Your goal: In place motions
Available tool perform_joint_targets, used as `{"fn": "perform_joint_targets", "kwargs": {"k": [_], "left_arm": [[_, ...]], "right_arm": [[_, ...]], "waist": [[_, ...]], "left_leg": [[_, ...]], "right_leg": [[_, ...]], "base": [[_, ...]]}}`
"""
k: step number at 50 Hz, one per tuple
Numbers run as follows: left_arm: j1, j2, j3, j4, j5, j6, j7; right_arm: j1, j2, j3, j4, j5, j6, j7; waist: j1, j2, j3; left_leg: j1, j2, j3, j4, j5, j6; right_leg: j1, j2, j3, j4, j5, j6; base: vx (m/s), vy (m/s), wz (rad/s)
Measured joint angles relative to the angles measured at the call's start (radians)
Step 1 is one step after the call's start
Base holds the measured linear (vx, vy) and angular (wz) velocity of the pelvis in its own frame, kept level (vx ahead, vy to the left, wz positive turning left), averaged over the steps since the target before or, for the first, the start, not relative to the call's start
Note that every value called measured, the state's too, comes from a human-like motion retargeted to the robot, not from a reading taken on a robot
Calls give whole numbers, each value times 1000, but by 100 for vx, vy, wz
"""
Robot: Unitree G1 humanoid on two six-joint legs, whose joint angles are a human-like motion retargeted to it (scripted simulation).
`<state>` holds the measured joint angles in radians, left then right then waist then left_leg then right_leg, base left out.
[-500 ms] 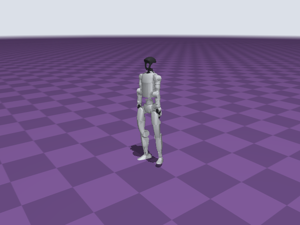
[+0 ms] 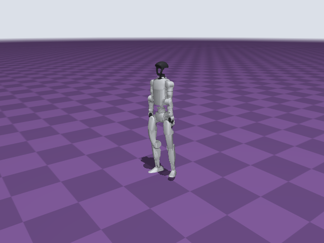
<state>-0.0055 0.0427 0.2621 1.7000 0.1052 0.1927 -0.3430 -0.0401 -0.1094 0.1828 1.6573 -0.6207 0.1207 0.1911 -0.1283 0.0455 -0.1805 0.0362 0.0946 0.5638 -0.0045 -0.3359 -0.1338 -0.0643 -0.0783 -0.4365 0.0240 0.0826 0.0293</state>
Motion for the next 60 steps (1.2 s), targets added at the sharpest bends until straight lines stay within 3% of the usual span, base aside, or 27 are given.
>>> {"fn": "perform_joint_targets", "kwargs": {"k": [60], "left_arm": [[-2,-4,5,0,2,0,-4]], "right_arm": [[0,1,0,-2,-2,3,3]], "waist": [[4,4,5]], "left_leg": [[-6,-1,-6,1,6,1]], "right_leg": [[-2,-1,-4,0,-2,-2]], "base": [[0,0,0]]}}
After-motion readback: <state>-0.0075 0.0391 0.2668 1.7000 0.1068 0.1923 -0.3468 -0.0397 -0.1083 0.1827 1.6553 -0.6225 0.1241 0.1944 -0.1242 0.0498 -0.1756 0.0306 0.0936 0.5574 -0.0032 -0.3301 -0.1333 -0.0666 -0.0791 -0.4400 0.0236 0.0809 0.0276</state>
